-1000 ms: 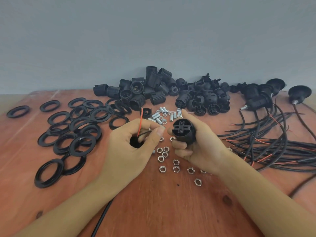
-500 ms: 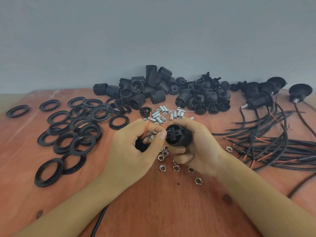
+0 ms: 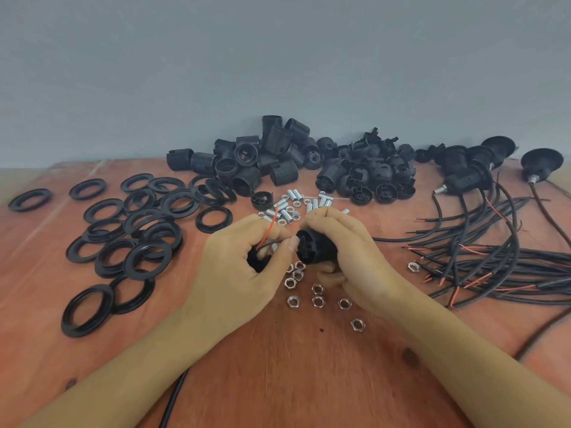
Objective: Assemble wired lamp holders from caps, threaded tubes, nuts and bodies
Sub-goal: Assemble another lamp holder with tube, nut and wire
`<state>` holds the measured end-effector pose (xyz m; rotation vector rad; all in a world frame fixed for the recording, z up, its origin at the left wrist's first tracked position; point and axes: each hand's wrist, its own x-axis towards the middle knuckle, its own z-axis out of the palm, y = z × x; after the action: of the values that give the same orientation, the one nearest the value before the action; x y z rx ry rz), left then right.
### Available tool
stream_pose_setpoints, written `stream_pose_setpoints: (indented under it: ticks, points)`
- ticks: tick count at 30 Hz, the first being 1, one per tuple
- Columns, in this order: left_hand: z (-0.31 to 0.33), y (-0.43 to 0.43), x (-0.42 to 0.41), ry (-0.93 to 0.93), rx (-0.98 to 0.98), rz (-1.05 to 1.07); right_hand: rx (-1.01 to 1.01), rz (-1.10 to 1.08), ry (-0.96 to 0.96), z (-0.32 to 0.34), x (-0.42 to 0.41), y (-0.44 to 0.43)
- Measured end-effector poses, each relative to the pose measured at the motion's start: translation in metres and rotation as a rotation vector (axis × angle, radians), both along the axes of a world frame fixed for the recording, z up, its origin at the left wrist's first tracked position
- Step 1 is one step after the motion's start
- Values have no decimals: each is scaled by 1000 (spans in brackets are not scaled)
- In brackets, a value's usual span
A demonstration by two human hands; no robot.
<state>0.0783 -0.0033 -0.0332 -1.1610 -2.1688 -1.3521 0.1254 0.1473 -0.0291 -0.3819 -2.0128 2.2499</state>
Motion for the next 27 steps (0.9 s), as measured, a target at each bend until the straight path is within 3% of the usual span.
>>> stream_pose_setpoints:
  ticks: [5,17,27]
  points:
    - [-4,0,-7,-16,7,2,72,-20,186,-8,8,-2]
    - [-11,4,-6,-278,101,-126,96,8,268,-1,8,0]
    - [-13,2,-3,-306,151,-110,121,-33,288,-5,10,-6]
